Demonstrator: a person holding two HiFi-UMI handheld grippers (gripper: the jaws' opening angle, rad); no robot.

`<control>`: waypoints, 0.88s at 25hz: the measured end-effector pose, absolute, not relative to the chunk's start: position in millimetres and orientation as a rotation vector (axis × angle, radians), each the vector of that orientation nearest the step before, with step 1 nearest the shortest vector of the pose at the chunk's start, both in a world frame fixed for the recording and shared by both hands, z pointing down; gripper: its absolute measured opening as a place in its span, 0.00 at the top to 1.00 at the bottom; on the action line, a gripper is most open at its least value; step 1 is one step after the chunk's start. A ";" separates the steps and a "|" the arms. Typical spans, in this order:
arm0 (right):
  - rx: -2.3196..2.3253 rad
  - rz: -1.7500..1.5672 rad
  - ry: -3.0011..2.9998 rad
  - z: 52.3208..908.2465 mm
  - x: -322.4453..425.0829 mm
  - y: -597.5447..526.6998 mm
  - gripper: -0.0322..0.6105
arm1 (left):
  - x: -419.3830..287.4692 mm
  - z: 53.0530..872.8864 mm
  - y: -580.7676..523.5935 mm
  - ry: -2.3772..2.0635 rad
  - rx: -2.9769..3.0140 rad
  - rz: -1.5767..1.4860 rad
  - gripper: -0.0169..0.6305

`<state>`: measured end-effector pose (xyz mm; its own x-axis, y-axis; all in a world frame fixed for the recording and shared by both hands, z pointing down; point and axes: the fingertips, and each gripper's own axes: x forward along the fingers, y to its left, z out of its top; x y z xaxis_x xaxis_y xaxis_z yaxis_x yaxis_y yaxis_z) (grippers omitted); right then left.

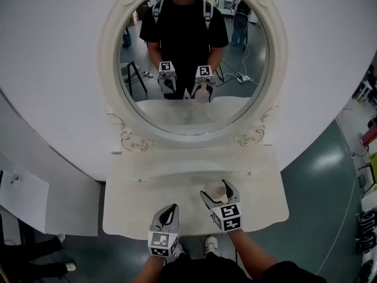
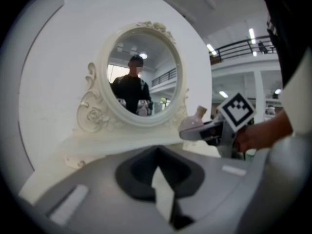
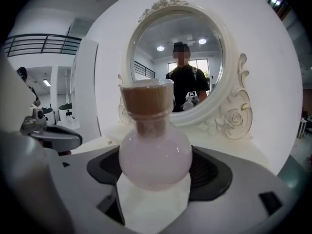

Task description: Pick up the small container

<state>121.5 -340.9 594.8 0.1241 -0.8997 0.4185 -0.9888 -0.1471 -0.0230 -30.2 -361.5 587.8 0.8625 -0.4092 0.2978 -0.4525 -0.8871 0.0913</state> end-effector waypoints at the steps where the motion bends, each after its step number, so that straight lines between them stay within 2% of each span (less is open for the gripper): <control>1: 2.162 0.469 -1.864 583.6 122.5 -341.9 0.37 | -30.3 584.5 -365.4 -0.681 2.878 0.395 0.96; 10: 2.279 0.250 -1.862 507.4 137.8 -345.4 0.37 | -13.6 553.6 -380.1 -0.681 2.926 0.282 0.96; 22: 2.355 0.173 -1.885 478.6 142.9 -335.4 0.37 | -5.2 515.6 -397.6 -0.711 2.978 0.181 0.96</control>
<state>142.9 -335.4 478.6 0.2177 -0.9622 0.1636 -0.9759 -0.2171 0.0222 -5.2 -397.6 515.6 0.8857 -0.4451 0.1318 -0.4539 -0.8899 0.0453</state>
